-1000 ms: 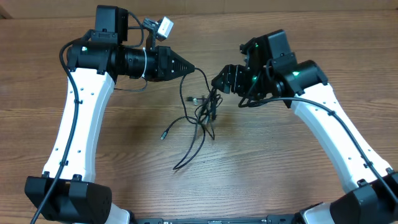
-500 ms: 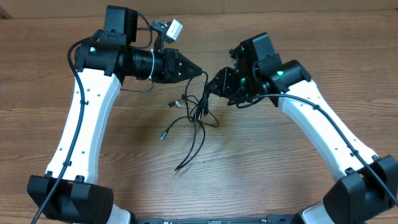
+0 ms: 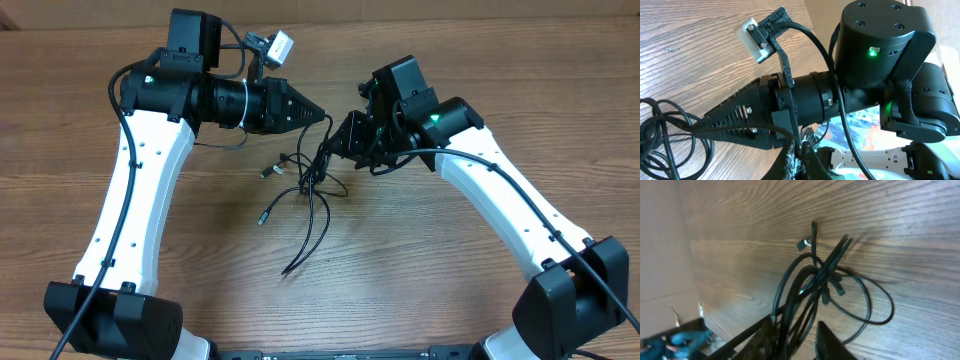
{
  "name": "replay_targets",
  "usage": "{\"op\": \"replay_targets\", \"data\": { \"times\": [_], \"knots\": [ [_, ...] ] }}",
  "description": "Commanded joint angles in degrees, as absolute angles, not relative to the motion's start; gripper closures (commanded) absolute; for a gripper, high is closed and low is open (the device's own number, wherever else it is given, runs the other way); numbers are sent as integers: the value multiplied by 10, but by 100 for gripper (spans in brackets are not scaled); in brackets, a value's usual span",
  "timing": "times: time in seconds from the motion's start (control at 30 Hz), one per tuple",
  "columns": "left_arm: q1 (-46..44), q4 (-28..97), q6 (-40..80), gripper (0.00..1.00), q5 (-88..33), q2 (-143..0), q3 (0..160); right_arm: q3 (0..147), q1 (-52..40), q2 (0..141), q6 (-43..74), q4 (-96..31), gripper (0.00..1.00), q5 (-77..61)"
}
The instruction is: Untangle cables
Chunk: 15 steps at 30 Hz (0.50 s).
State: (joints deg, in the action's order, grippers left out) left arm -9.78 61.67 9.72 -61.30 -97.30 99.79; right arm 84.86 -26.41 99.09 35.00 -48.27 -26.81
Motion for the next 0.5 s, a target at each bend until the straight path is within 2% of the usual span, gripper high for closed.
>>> {"op": "replay_targets", "data": {
  "times": [0.0, 0.07, 0.2, 0.47],
  "knots": [
    [-99, 615, 113, 96, -632, -956, 1005, 857, -278, 992, 354, -482, 89, -267],
    [-99, 615, 114, 96, -632, -956, 1005, 857, -282, 992, 354, -483, 96, -253],
    [-98, 618, 131, 96, -587, -956, 1005, 858, -282, 991, 354, -485, 96, -249],
    [-97, 702, 255, 96, -226, -956, 1005, 878, -266, 918, 325, -485, 96, -209]
  ]
}}
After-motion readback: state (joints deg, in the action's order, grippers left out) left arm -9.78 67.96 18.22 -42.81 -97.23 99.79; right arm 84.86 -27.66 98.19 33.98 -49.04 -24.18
